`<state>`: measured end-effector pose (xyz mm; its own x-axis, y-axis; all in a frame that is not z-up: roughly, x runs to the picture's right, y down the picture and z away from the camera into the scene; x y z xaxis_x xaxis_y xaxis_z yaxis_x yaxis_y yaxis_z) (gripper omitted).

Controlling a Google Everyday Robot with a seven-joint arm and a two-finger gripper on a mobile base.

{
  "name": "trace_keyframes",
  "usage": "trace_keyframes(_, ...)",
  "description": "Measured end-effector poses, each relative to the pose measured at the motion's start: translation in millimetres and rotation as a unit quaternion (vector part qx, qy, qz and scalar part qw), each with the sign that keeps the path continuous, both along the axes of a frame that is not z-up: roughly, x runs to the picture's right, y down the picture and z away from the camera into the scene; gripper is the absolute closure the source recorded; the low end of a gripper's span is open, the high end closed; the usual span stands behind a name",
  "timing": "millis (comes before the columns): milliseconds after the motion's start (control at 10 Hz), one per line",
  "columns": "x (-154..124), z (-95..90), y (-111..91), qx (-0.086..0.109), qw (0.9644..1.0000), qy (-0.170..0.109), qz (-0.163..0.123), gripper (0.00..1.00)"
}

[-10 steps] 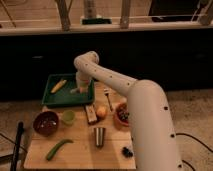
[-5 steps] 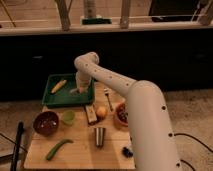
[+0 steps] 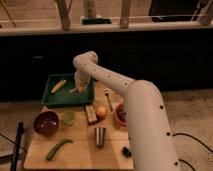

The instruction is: Place towel in tray

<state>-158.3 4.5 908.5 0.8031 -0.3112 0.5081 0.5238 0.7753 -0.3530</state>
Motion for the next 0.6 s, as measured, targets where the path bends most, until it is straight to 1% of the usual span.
trace_keyframes(300, -6.6, 3.9, -5.3, 0.001, 0.9997, -0.01, -0.023, 1.0)
trace_keyframes(600, -14.6, 5.0, -9.0, 0.004, 0.999, -0.02, -0.04, 0.99)
